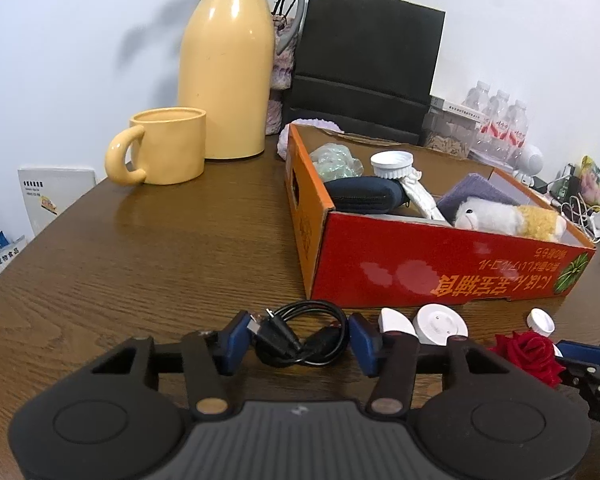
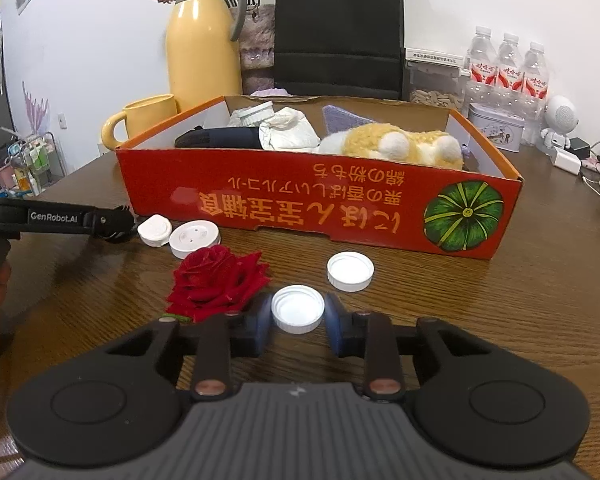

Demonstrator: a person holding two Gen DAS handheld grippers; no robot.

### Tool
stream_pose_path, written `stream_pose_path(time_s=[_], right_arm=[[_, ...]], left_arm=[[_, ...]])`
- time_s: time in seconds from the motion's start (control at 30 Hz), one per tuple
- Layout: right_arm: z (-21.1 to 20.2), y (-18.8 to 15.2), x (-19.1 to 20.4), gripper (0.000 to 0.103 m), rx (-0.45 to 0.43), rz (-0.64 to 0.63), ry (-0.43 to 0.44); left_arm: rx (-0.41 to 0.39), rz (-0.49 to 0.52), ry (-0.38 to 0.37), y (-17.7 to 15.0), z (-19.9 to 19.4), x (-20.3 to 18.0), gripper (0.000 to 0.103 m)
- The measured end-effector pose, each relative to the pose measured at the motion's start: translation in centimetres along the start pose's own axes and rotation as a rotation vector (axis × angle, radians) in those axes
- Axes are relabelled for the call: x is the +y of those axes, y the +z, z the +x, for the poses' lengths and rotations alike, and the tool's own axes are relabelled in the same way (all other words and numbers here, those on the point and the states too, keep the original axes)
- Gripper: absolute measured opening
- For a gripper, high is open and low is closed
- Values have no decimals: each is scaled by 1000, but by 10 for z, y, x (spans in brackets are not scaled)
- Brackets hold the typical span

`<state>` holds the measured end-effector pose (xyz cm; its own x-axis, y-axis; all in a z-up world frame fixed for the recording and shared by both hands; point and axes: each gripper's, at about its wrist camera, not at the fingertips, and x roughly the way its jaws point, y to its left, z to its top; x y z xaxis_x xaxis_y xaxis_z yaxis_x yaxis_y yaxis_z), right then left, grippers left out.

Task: Organize objects
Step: 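Grasp the black USB cable with the left gripper while the right grasps a white cap, then carry the black cable and white cap into the box and open both grippers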

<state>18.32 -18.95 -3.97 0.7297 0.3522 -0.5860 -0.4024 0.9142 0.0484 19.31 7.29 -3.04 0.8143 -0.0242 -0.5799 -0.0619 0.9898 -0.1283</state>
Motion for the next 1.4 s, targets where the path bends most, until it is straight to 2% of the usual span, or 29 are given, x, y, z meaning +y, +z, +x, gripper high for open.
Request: stream_pose_path(time_s=[0.53, 0.87, 1.13, 1.4], right_arm=[[-25, 5, -12, 29, -153, 64, -1], [-34, 40, -19, 29, -249, 44, -14], [-27, 77, -24, 29, -314, 22, -33], [1, 103, -31, 29, -323, -1, -51]], left_arm=[[-158, -14, 45, 0, -37, -4, 50], [-245, 11, -16, 32, -57, -27, 50], [-284, 69, -56, 68, -50, -63, 50], [-271, 88, -76, 96, -14, -89, 50]])
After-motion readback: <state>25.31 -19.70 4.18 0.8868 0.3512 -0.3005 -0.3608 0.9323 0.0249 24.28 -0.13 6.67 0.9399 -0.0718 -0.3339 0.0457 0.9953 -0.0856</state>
